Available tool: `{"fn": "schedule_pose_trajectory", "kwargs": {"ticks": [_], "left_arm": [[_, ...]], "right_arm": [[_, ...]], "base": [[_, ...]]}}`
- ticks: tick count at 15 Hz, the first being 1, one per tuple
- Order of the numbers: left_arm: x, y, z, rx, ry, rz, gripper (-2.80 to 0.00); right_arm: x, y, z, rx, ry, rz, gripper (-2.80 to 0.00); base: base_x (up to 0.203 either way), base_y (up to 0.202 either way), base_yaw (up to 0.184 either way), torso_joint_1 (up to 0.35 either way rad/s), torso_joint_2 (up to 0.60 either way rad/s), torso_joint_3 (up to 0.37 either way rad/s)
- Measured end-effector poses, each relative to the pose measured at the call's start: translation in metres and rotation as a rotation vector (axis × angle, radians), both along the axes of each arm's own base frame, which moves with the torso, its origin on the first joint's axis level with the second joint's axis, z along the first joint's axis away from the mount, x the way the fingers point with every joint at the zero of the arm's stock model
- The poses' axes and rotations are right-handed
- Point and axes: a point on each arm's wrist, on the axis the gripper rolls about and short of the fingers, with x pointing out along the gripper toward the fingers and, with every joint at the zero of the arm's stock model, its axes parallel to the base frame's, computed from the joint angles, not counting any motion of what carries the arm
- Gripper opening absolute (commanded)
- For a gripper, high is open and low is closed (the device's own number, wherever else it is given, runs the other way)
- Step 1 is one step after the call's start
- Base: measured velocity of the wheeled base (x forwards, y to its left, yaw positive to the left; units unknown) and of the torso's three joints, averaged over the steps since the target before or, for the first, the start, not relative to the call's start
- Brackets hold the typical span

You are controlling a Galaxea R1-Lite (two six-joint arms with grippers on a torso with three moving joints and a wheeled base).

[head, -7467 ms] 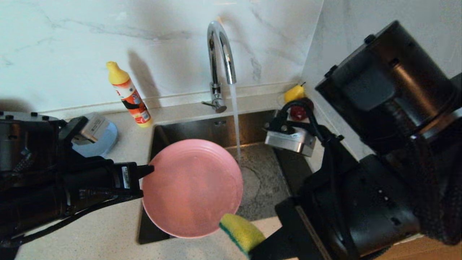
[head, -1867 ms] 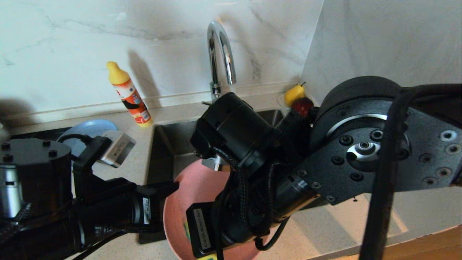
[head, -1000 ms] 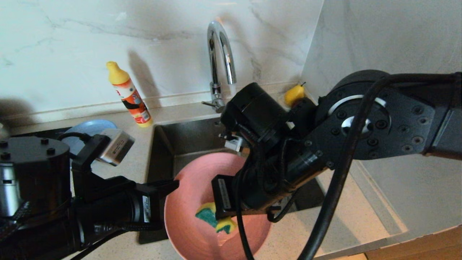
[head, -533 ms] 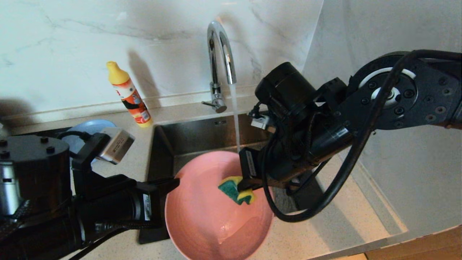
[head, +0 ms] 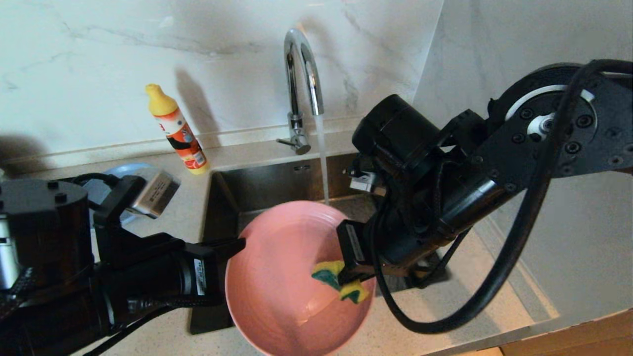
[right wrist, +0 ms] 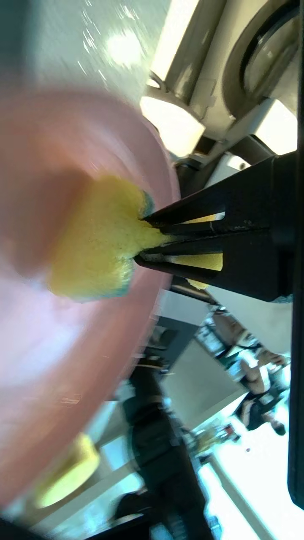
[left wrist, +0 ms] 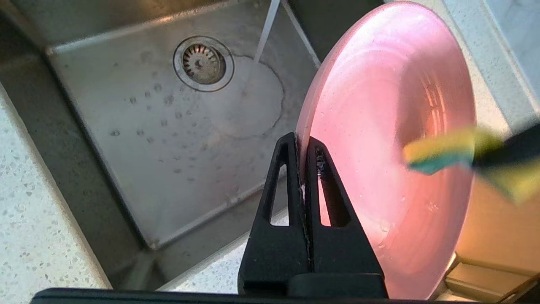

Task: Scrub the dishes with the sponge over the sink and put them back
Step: Wipe the plate

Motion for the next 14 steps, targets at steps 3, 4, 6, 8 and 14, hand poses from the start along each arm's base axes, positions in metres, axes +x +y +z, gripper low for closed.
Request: {"fn": "schedule_pose_trajectory", "kwargs": {"ticks": [3, 4, 6, 8, 14], "left_arm": [[0.002, -0.001, 0.005, -0.009, -0.012, 0.001, -2.8], [0.002, -0.001, 0.006, -0.011, -0.015, 0.001, -2.8], [0.002, -0.002, 0.006, -0.011, -0.015, 0.001, -2.8], [0.003, -0.002, 0.005, -0.01, -0.011, 0.002, -2.8], [0.012, -0.007, -0.001, -0.014, 0.027, 0.018, -2.8]], "right_arm": [[-0.015, 0.018, -0.006, -0.013, 0.013, 0.063, -2.8], [-0.018, 0.024, -0.009, -0.017, 0.015, 0.08, -2.8], [-0.026, 0.037, -0.014, -0.021, 0.017, 0.117, -2.8], [-0.031, 0.043, -0.016, -0.021, 0.015, 0.139, -2.8], [-0.047, 0.018, 0.03, 0.111, -0.098, 0.142, -2.8]], "base": [[0.0, 0.0, 0.0, 0.0, 0.0, 0.0], [0.0, 0.0, 0.0, 0.0, 0.0, 0.0], [0.0, 0.0, 0.0, 0.0, 0.0, 0.0], [0.0, 0.0, 0.0, 0.0, 0.0, 0.0], [0.0, 0.0, 0.0, 0.0, 0.0, 0.0]]}}
